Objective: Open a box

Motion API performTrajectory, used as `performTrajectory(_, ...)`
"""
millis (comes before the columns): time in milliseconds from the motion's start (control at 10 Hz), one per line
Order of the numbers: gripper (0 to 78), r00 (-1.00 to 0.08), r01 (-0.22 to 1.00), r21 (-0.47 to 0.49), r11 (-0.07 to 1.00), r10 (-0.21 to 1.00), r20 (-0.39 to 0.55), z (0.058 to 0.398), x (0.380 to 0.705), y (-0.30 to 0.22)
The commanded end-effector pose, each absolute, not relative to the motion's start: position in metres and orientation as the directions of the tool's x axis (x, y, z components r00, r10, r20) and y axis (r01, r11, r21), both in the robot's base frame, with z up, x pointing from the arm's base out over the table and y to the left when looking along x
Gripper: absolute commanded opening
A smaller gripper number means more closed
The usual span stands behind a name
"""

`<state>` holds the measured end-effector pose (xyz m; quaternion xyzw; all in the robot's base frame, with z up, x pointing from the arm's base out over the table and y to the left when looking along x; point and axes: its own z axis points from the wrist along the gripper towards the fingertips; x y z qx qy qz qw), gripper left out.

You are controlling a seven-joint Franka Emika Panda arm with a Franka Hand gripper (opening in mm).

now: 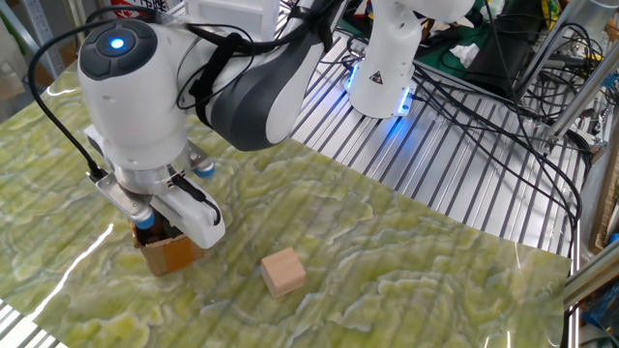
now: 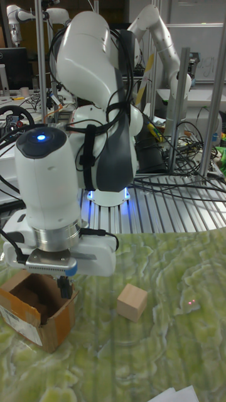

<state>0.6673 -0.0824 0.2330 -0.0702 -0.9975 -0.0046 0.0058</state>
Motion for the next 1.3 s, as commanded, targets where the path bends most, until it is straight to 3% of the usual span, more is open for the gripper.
performTrajectory(100,0.0,-0.984,0.176,0.007,0.984,0.176,0.018,0.2349,0.668,-0.0828)
performTrajectory(700,0.0,-0.909,0.416,-0.012,0.909,0.417,0.017,0.2349,0.668,-0.0828)
performTrajectory(1300,0.0,-0.912,0.411,-0.006,0.912,0.411,0.002,0.2325,0.6645,-0.0843)
